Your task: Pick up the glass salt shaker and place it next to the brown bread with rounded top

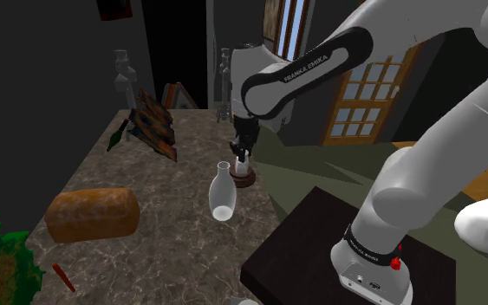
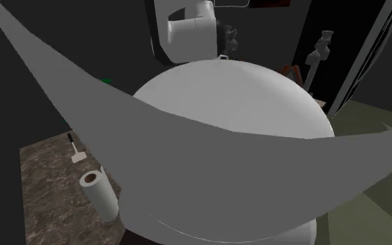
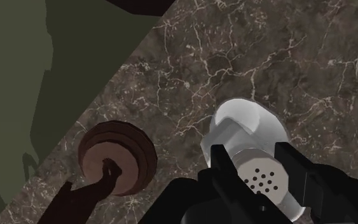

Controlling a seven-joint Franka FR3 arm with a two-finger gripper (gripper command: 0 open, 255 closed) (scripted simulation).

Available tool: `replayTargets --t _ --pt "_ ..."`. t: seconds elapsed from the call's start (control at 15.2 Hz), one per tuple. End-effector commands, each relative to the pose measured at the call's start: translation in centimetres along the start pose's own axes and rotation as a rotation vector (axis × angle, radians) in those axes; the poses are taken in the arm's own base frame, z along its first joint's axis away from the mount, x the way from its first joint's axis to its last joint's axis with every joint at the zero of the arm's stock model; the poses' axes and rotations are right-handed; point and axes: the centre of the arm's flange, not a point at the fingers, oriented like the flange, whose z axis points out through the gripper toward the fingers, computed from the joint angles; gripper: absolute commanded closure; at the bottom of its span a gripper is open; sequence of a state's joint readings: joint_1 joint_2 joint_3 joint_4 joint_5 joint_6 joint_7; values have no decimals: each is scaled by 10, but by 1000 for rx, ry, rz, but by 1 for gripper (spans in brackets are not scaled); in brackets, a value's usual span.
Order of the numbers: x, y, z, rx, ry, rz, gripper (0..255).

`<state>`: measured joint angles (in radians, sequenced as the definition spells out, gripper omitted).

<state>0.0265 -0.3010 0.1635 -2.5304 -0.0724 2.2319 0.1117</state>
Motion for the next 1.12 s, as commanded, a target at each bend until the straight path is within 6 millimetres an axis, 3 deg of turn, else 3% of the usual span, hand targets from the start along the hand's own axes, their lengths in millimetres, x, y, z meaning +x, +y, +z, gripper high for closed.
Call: replayTargets --t 0.0,1.06 --pt "12 -22 -6 1 0 1 255" --pt "113 -207 -25 1 0 1 255"
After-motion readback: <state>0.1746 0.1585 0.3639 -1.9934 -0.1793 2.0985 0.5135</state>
